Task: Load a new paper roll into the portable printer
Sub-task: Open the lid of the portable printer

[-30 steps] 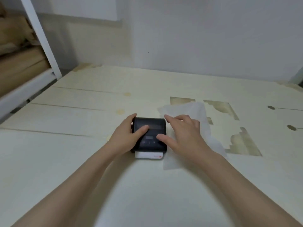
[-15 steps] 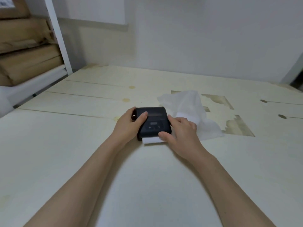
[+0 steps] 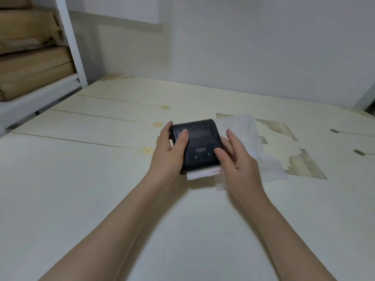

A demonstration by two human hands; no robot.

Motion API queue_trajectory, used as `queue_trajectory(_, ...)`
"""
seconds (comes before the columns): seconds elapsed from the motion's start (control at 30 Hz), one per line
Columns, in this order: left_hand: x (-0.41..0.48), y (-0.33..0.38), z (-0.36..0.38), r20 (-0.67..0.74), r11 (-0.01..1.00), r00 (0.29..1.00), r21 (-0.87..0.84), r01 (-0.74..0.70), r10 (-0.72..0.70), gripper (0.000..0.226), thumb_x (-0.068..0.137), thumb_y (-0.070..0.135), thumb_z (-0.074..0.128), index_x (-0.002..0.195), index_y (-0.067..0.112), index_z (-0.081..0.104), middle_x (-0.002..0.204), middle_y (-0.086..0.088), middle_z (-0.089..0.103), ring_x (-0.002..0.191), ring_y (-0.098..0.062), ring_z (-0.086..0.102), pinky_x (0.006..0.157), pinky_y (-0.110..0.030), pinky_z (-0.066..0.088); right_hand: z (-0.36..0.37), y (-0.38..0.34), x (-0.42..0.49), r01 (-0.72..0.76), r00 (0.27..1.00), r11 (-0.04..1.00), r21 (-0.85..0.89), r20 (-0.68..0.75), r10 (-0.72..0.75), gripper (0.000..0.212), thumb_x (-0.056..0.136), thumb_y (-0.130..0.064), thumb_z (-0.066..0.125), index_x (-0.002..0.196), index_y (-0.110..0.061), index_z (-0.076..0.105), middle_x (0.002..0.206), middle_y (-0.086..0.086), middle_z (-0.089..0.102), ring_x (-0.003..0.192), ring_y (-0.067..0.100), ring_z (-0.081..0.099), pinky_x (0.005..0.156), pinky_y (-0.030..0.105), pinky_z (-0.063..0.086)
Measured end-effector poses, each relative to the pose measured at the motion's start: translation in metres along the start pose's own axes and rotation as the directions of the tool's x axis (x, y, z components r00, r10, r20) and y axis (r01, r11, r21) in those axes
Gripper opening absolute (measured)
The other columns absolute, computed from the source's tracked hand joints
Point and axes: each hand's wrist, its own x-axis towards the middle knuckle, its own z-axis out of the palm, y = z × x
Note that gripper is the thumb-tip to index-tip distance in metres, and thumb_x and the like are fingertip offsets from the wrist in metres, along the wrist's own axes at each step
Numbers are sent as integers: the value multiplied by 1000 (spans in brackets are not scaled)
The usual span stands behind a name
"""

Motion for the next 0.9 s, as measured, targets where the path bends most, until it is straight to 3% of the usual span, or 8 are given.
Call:
queue_trajectory(0.07, 0, 1, 3, -16, 993, 999, -116, 29, -31, 56, 93, 49, 52, 145, 31, 36, 136, 3, 48, 117, -17, 59, 99, -43, 52, -3, -2, 0, -5, 997, 996, 92, 75, -2, 44, 101, -22, 50, 144, -27, 45, 137, -17, 58, 119, -12, 53, 94, 4, 43)
queue_trajectory(0.17, 3, 0, 2, 2, 974, 996, -211, 85, -86, 46, 98, 41, 49, 141, 28, 40, 134, 1, 52, 116, -17, 61, 95, -39, 55, -6, 0, -2, -43, 976, 982, 182, 216, 3, 36, 103, -14, 45, 127, -38, 55, 120, -22, 68, 114, -7, 60, 89, 10, 47)
queue_trajectory(0.27, 7, -4, 0, 21, 958, 991, -254, 132, -131, 52, 94, 47, 51, 140, 25, 43, 139, -3, 54, 118, -21, 61, 93, -40, 55, -9, 3, -1, -96, 958, 962, 256, 285, 20, 39, 103, -9, 45, 133, -31, 52, 130, -13, 66, 123, 1, 58, 97, 19, 46)
queue_trajectory(0.43, 7, -4, -4, 41, 959, 992, -254, 124, -118, 64, 83, 53, 57, 136, 20, 48, 136, -6, 58, 118, -23, 62, 100, -47, 51, -8, 5, -2, -90, 970, 951, 296, 244, 16, 38, 103, -10, 44, 138, -22, 54, 131, -7, 67, 125, 10, 58, 110, 36, 41)
queue_trajectory(0.57, 7, -4, -5, -7, 974, 999, -221, 46, -48, 46, 92, 44, 54, 129, 15, 54, 128, -8, 63, 103, -17, 69, 78, -31, 56, -6, 8, -5, -77, 975, 948, 310, 222, 7, 39, 103, -12, 46, 140, -19, 52, 131, -6, 67, 125, 9, 59, 106, 30, 46)
queue_trajectory(0.67, 6, -2, -5, -59, 982, 998, -188, -7, -4, 38, 96, 37, 54, 128, 17, 56, 125, -3, 64, 98, -11, 69, 76, -27, 55, -4, 8, -7, -73, 978, 942, 326, 209, 4, 40, 102, -13, 47, 142, -19, 51, 131, -6, 67, 124, 9, 60, 100, 23, 49)
queue_trajectory(0.9, 5, -2, -5, -37, 975, 998, -221, 34, -43, 47, 92, 44, 56, 129, 15, 53, 128, -7, 62, 101, -17, 71, 72, -29, 58, 0, 6, -10, -75, 990, 943, 326, 137, 31, 37, 101, -16, 49, 137, -24, 56, 127, -12, 69, 121, 4, 61, 100, 25, 48)
